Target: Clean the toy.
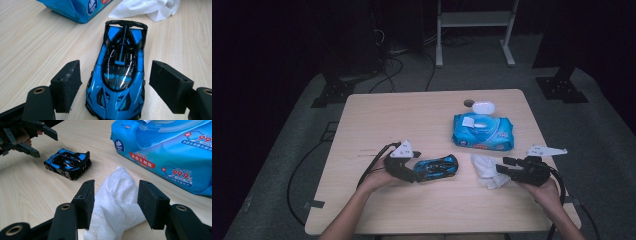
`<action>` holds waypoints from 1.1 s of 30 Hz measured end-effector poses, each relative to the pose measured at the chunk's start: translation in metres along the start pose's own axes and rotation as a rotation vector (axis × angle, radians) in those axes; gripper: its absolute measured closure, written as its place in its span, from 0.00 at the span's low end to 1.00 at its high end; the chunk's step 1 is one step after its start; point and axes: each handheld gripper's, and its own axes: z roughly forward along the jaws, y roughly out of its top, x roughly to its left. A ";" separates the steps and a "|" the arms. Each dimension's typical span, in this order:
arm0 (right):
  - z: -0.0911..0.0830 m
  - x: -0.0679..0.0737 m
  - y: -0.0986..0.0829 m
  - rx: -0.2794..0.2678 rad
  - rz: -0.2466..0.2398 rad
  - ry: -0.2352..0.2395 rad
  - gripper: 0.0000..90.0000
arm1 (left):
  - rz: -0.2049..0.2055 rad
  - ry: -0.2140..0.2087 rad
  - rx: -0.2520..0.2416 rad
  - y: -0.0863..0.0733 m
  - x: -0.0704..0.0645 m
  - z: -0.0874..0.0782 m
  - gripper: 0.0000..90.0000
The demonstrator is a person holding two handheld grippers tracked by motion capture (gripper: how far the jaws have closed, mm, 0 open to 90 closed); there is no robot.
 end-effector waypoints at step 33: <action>0.000 -0.001 0.000 -0.006 -0.002 -0.003 0.49 | -0.062 0.086 -0.035 -0.032 -0.004 -0.045 0.23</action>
